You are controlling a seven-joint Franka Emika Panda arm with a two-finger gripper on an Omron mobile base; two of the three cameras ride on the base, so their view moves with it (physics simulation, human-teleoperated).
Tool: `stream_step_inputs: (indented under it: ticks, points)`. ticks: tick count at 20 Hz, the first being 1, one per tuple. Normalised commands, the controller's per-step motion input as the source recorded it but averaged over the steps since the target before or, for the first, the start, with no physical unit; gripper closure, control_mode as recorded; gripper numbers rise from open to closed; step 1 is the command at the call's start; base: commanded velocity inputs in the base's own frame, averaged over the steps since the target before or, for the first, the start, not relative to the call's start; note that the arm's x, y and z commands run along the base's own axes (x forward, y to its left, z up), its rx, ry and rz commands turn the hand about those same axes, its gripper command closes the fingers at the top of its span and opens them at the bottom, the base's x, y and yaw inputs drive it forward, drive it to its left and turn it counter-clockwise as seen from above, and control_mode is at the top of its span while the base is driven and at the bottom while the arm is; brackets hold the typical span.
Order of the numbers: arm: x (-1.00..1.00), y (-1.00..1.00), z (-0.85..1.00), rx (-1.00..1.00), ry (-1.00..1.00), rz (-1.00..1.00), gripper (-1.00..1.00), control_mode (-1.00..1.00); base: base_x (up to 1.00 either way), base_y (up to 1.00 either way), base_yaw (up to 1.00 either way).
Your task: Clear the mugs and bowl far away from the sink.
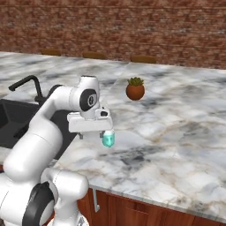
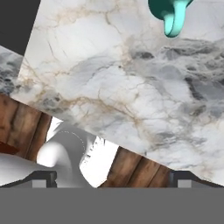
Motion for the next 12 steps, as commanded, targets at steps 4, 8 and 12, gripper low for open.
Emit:
stream_step_inputs:
  ticks: [4, 8, 12]
  points:
    - [0.00, -0.15, -0.27, 0.00, 0.00, 0.00, -1.00, -1.00, 0.00, 0.00, 0.00]
    - [0.00, -0.22, -0.27, 0.01, 0.00, 0.00, -1.00, -1.00, 0.00, 0.00, 0.00]
    - [0.09, -0.03, -0.31, 0.01, 0.00, 0.00, -1.00, -1.00, 0.00, 0.00, 0.00]
